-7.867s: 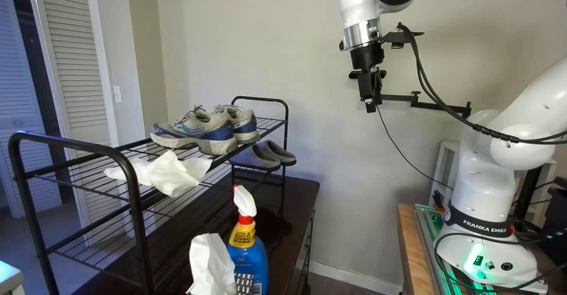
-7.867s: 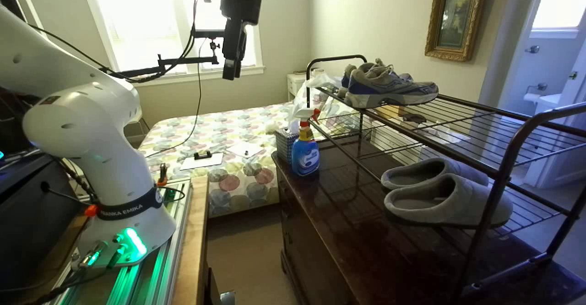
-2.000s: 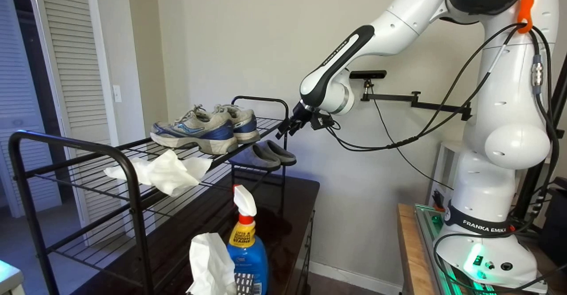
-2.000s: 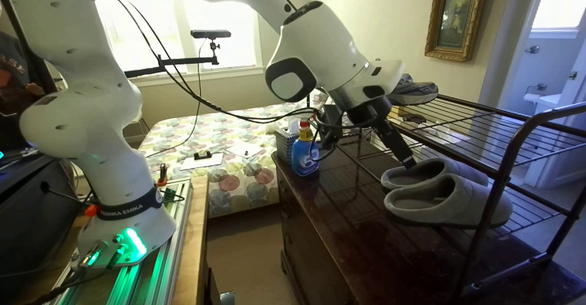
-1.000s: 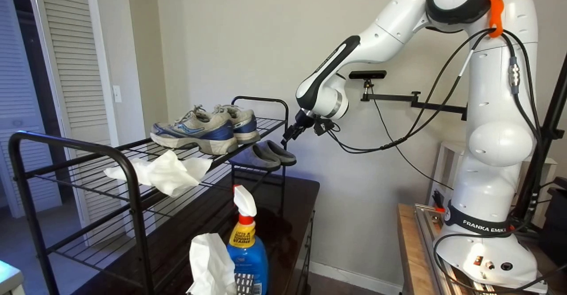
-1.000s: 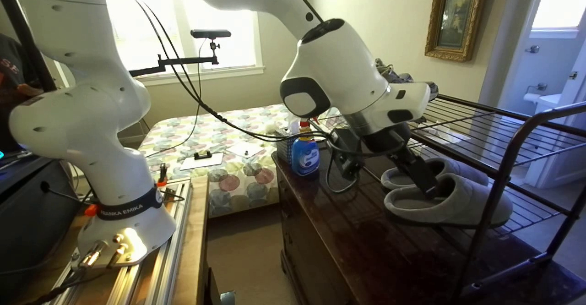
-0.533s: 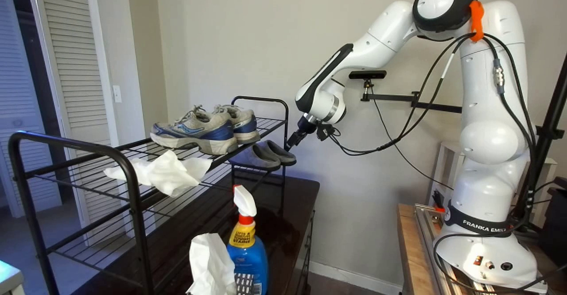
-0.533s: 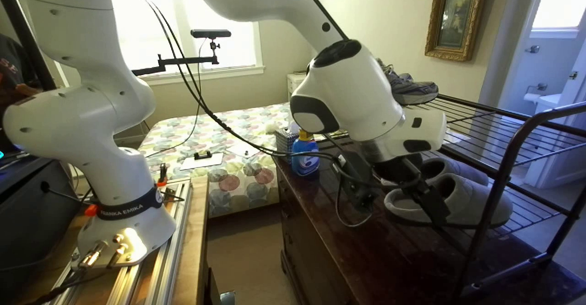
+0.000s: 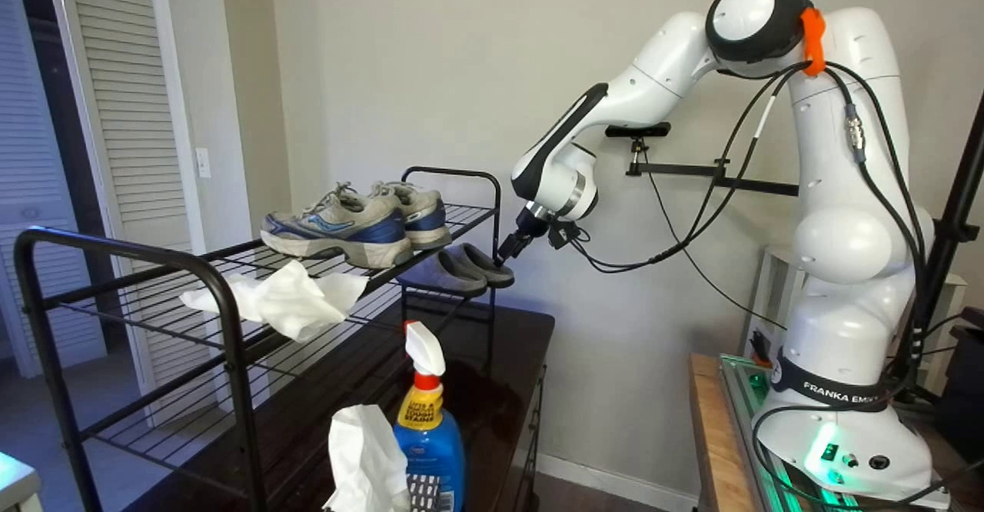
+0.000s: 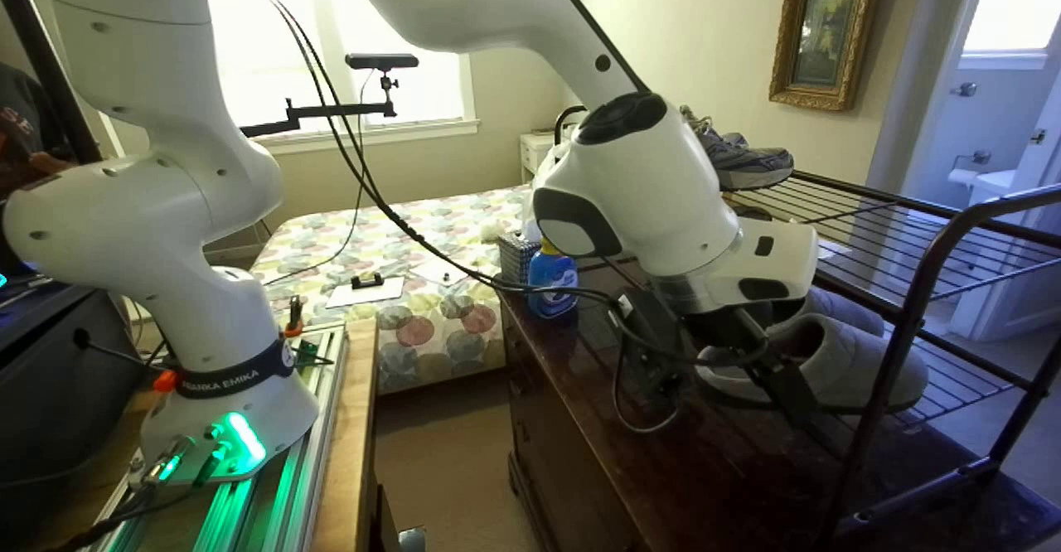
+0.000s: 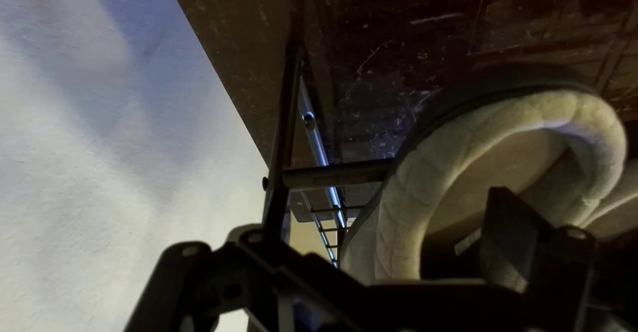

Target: Move the right slipper to the right end of the topmost shelf

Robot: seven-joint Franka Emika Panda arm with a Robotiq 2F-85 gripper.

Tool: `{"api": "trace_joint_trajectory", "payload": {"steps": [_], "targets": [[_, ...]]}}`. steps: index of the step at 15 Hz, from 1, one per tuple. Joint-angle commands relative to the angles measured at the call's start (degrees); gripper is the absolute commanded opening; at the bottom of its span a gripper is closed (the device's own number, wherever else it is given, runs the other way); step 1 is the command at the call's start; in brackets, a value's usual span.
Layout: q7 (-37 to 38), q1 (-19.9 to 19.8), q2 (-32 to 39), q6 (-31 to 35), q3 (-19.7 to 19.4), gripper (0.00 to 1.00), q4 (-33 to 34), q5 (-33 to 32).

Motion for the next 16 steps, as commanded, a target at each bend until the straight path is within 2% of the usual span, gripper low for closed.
{"api": "trace_joint_trajectory", "payload": {"steps": [1,3,6,11,16], "targets": [[-4.8,-4.3,0.7,0.1,5.9,1.0,2.2,3.1],[-6.7,-7.3,1.3,-0.1,9.8,1.0,3.5,4.5],[-7.9,-9.9,2.7,0.9,12.9,1.0,4.7,5.3],[-7.2,-11.7,6.0,2.5,14.2,1.0,5.8,4.0],[-6.0,-10.6,9.3,7.6,14.0,1.0,6.8,3.0]]}}
